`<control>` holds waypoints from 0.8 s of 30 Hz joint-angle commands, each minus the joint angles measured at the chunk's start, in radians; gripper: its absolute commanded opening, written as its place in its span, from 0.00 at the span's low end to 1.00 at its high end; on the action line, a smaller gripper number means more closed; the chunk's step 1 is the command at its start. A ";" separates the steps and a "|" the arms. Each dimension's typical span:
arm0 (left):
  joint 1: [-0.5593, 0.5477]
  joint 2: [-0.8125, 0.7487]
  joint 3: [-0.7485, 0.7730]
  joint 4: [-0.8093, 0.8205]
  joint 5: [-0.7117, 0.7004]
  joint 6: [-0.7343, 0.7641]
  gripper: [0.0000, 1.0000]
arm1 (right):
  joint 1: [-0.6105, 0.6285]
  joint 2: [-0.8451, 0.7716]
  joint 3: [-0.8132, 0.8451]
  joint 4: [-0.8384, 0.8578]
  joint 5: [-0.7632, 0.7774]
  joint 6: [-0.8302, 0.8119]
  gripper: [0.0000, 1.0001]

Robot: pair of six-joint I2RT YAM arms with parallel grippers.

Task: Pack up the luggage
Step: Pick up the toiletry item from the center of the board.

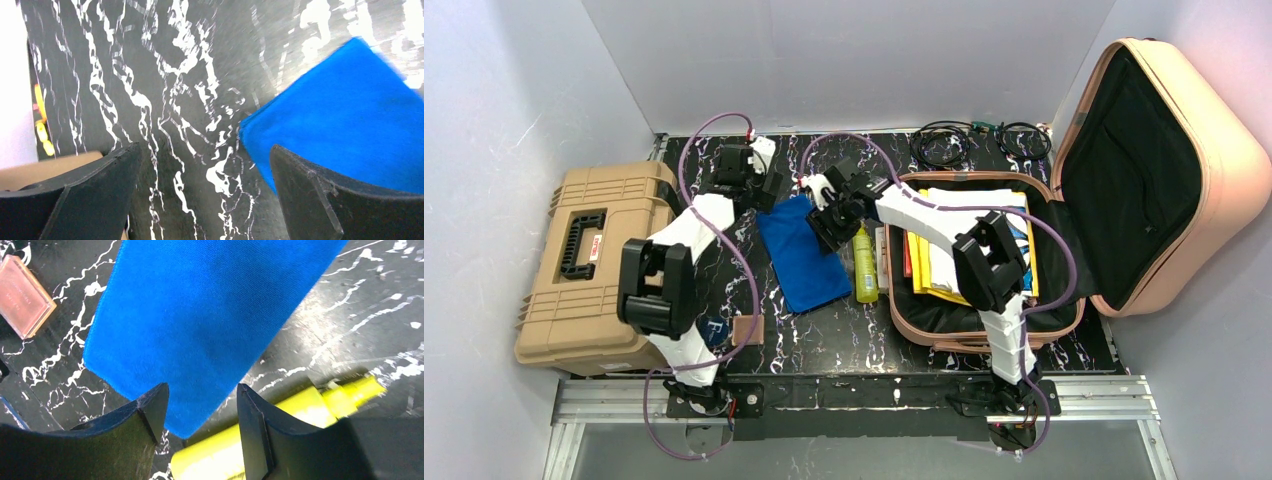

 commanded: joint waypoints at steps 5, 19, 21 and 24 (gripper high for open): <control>-0.019 -0.091 -0.027 0.011 0.497 0.134 0.98 | -0.010 -0.325 -0.089 0.075 0.062 -0.139 0.62; -0.177 0.120 0.143 -0.231 0.472 0.418 0.38 | -0.169 -0.523 -0.083 0.106 -0.021 -0.119 0.61; -0.187 0.149 0.157 -0.247 0.442 0.413 0.26 | -0.176 -0.531 -0.087 0.107 -0.031 -0.116 0.61; -0.190 0.197 0.199 -0.287 0.389 0.391 0.19 | -0.178 -0.537 -0.088 0.107 -0.044 -0.111 0.61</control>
